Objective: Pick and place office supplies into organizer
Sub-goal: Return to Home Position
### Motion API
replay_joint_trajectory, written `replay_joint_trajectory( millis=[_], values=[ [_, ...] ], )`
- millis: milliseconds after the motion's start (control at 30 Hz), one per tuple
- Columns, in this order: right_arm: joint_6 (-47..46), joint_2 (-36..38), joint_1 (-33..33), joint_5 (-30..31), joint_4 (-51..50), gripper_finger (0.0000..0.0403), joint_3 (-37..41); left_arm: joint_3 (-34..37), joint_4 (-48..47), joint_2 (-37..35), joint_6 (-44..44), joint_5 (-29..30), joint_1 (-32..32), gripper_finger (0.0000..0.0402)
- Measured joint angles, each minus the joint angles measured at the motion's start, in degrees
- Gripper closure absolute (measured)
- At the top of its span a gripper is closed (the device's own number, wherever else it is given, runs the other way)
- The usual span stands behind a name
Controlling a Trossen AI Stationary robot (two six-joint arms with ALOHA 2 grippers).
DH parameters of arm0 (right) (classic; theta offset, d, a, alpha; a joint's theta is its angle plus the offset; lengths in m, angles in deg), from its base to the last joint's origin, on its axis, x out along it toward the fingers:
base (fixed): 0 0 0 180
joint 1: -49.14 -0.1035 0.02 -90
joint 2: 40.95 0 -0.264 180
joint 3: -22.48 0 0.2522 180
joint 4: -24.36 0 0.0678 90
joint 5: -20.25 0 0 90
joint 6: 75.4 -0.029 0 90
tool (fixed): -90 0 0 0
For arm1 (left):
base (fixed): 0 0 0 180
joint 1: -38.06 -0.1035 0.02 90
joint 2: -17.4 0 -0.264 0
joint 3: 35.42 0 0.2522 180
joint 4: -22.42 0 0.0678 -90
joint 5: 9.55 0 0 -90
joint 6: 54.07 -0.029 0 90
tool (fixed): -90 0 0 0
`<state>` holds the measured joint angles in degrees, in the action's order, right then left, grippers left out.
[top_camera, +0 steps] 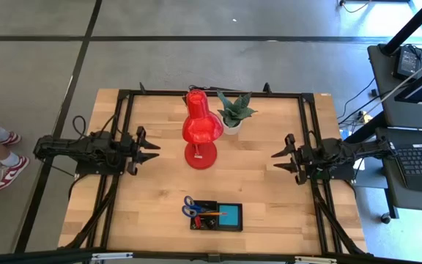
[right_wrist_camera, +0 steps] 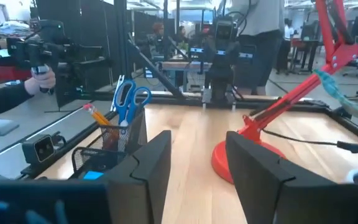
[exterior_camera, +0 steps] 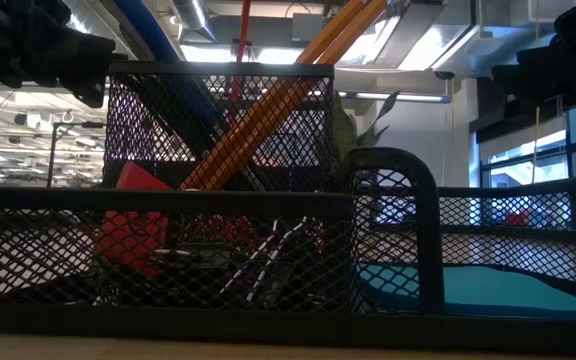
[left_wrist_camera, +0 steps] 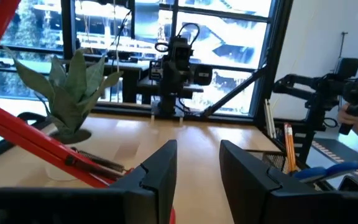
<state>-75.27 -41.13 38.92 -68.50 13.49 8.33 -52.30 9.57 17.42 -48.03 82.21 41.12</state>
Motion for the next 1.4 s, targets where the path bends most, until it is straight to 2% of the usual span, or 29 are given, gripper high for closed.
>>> replay_joint_trajectory(
  millis=[400,533,900,1233,1400],
  values=[
    [4.65,0.08,2.18,1.68,-0.91,0.0247,0.0,0.0,-2.73,-0.03,-2.0,0.38,-0.46,0.0286],
    [4.89,-0.03,2.4,1.68,-0.94,0.0247,0.0,0.0,-7.33,0.02,-2.26,2.68,-0.46,0.0286],
    [4.68,-0.05,2.4,1.66,-0.96,0.0247,0.0,-0.02,-6.75,0.95,-3.84,7.17,-0.48,0.0286],
    [-2.82,-0.05,2.4,1.64,-0.98,0.0247,0.0,-0.02,-6.73,0.95,-3.84,7.3,-0.48,0.0286],
    [-2.87,-0.05,2.4,1.64,-0.98,0.0247,0.0,-0.02,-6.73,0.97,-3.84,7.3,-0.48,0.0286]
  ],
)
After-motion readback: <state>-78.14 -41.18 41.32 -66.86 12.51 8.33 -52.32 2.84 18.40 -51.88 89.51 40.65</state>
